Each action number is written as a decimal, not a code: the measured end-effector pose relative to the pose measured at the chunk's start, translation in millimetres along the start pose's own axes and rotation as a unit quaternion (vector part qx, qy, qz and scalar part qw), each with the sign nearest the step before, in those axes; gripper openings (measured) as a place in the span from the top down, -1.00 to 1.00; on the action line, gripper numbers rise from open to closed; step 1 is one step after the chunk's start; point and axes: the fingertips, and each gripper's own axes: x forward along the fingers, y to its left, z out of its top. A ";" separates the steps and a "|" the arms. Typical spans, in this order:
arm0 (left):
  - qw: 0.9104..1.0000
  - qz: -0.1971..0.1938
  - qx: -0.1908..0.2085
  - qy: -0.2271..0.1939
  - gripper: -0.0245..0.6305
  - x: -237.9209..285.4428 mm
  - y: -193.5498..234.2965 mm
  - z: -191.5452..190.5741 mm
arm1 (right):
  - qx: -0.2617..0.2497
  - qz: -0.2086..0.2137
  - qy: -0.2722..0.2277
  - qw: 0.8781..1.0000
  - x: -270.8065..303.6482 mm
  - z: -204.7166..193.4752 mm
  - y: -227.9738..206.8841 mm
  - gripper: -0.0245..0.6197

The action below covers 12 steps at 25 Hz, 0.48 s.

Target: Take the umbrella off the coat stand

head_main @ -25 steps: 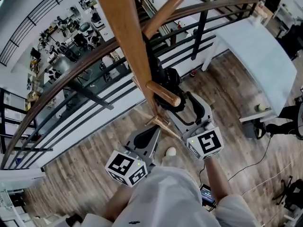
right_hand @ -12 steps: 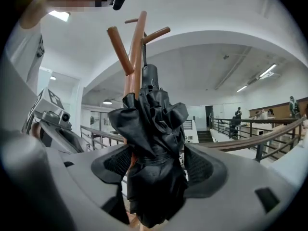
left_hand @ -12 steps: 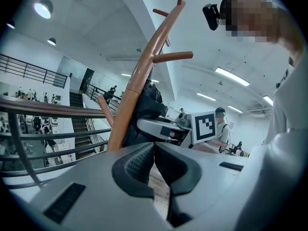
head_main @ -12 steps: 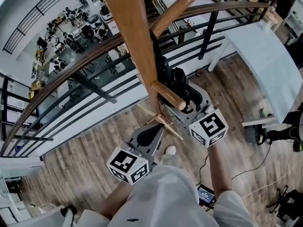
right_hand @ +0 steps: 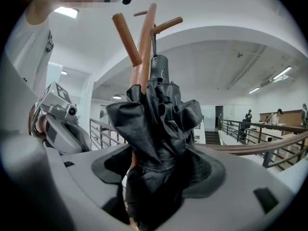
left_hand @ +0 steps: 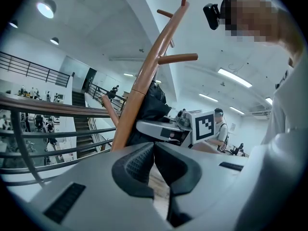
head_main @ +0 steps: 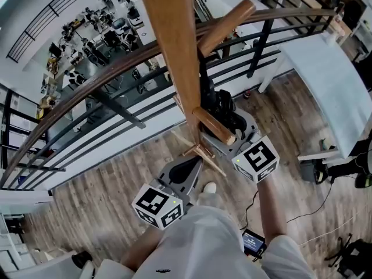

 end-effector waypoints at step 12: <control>1.000 0.009 -0.012 0.001 0.85 -16.1 -2.5 -10.5 | 0.004 -0.014 -0.015 1.000 -4.6 3.5 0.7 0.09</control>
